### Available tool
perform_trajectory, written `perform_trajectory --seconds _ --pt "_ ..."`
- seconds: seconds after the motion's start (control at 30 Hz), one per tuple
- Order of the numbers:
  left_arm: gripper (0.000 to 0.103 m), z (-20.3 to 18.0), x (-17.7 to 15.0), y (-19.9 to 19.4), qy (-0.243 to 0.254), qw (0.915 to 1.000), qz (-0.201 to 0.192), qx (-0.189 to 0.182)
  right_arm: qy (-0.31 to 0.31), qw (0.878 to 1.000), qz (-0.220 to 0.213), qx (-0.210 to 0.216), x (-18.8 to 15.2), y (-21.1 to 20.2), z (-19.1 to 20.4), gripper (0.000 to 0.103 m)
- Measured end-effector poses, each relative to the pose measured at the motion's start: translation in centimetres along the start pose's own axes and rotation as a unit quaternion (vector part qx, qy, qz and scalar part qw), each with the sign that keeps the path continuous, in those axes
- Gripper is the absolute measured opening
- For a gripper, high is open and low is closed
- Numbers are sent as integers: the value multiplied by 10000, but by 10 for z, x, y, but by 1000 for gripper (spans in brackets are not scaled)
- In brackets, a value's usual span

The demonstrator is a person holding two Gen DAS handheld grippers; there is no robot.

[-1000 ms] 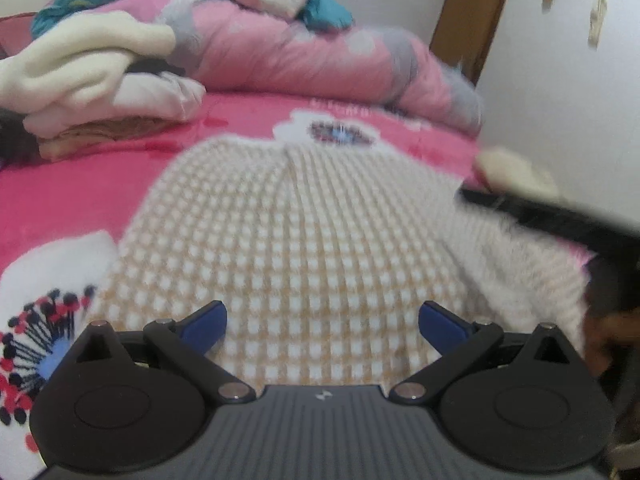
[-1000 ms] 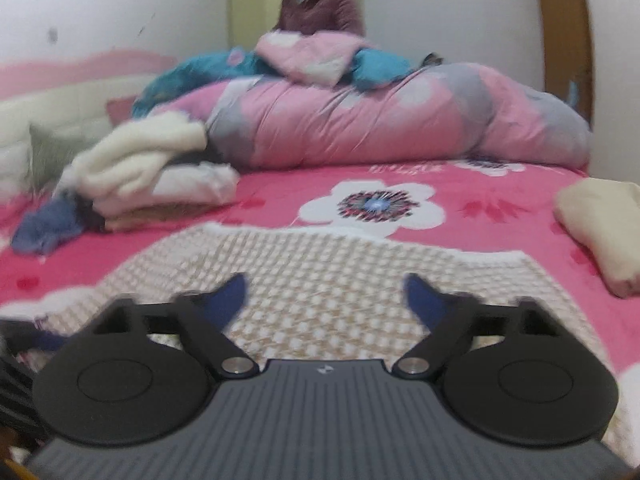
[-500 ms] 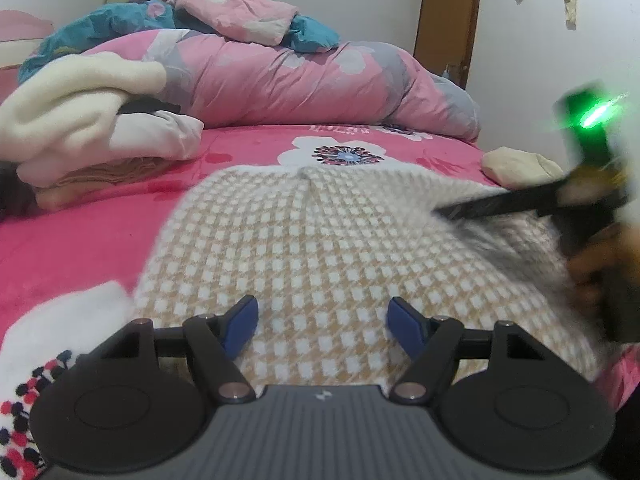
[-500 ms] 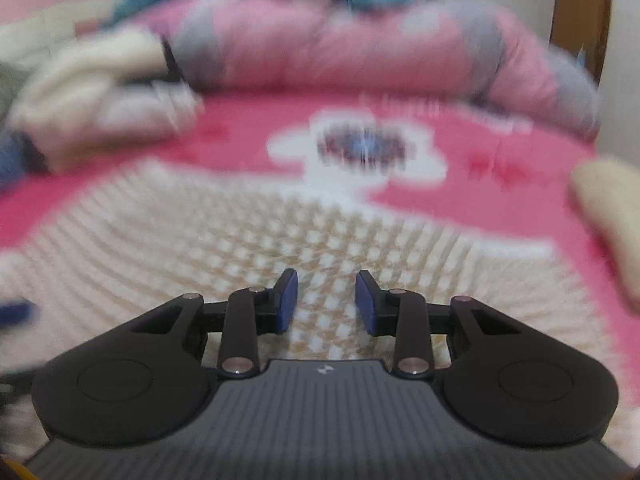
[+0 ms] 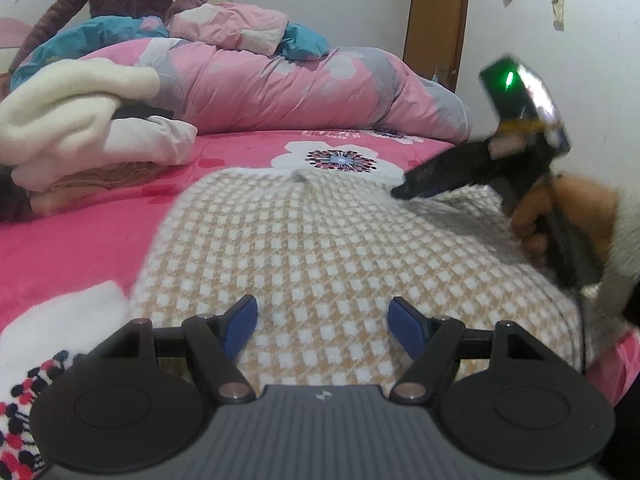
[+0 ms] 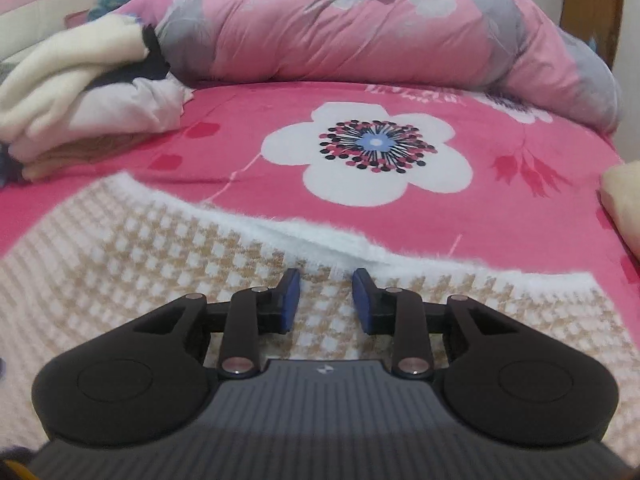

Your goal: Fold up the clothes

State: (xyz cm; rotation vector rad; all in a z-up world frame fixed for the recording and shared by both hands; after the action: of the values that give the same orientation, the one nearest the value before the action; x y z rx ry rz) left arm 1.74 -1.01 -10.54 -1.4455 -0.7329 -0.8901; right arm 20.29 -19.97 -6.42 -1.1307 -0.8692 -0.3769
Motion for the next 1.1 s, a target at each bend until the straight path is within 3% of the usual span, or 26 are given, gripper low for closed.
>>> perform_trajectory --seconds 0.1,0.23,0.33,0.47,0.57,0.6,0.73,0.8,0.9,0.97,1.0,1.1 --pt "74 0 0 0 35 10000 -11 -26 37 9997 -221 118 14 -15 8 25" --pt "74 3 2 1 -63 9999 53 -92 -103 9999 -2 36 -3 27 1 26" --pt "74 5 2 0 -92 9998 75 -134 206 9998 29 34 8 4 5 27" --pt "74 5 3 0 -31 9998 96 -155 84 9987 -383 331 -4 -55 32 28" --pt "75 3 3 -1 28 9998 137 -142 -92 9994 95 319 -54 -41 39 29" --pt "75 2 4 -1 54 9998 152 -134 -328 9990 -139 279 -68 -39 42 29" --pt "75 6 6 0 -17 9996 220 -185 -43 9996 -103 278 -48 -55 47 30" --pt "75 8 6 0 -141 9994 243 -210 -258 9976 -392 508 -46 -81 61 30" --pt "76 6 6 0 -148 9995 254 -145 -668 9966 -429 230 -69 -100 71 36" --pt "77 0 6 0 12 9997 258 -59 -481 9983 -165 273 -105 -82 58 39" --pt "78 -3 6 0 106 9996 252 -11 -271 9974 -523 426 -116 -83 51 39" --pt "78 -4 8 0 176 9994 297 46 276 9963 -601 551 -102 -95 45 39"
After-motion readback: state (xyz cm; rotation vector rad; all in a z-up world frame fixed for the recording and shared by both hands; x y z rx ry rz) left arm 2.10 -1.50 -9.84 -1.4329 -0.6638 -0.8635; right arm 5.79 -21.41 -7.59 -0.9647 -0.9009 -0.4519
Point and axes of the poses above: each gripper's, at about its wrist camera, not at the fingertips, and y roughly the way its jaws point, z to its left, x to its top, the point moved 3 cm from there along y, roughly the way its jaws point, and after that the axes turned 13 degrees about x, right-handed, at the moved point
